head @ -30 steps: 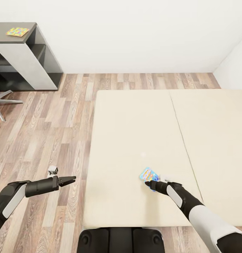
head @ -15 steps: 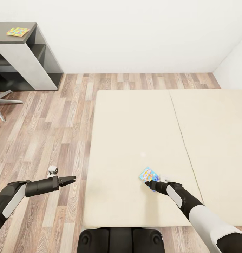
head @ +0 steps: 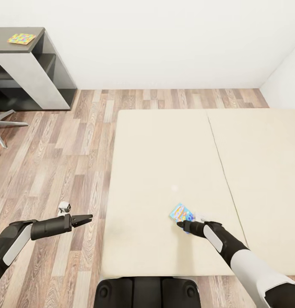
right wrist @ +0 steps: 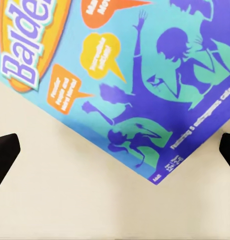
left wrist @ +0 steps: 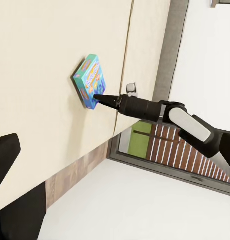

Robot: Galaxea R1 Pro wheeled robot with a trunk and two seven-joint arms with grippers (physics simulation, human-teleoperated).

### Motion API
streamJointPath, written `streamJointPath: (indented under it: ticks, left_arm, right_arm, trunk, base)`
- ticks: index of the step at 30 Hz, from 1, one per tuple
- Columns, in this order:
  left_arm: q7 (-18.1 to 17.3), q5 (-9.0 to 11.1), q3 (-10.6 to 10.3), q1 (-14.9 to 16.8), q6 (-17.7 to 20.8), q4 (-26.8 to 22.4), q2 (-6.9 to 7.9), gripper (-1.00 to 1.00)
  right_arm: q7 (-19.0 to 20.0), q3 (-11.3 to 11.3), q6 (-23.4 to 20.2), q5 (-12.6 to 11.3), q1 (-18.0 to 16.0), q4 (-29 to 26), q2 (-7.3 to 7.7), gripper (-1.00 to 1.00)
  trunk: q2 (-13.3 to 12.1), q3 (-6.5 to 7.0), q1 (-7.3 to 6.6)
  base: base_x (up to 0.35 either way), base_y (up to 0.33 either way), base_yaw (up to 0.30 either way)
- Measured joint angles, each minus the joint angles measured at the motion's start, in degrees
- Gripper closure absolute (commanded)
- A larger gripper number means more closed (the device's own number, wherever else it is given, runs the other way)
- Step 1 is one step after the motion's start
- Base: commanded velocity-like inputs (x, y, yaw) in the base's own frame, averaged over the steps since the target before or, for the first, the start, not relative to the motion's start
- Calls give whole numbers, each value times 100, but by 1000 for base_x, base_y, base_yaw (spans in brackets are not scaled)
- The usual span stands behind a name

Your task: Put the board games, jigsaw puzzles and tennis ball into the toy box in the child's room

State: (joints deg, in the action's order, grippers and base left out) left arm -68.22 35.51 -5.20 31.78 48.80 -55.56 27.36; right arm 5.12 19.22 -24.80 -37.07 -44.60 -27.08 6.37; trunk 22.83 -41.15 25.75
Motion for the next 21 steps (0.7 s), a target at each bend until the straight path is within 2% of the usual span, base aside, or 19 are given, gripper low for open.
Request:
streamJointPath:
  ticks: [11, 21]
  left_arm:
    - [1, 0, 9, 0, 0, 0, 0, -100]
    - [0, -1, 9, 0, 0, 0, 9, -100]
  right_arm:
    - [-47, -37, -885, -29, 78, -976, 98, -100]
    - [-71, -69, -979, -41, 86, -1085, 96, -100]
  trunk:
    - [0, 0, 0]
    - [0, 0, 0]
  base:
    - [0, 0, 0]
    - [0, 0, 0]
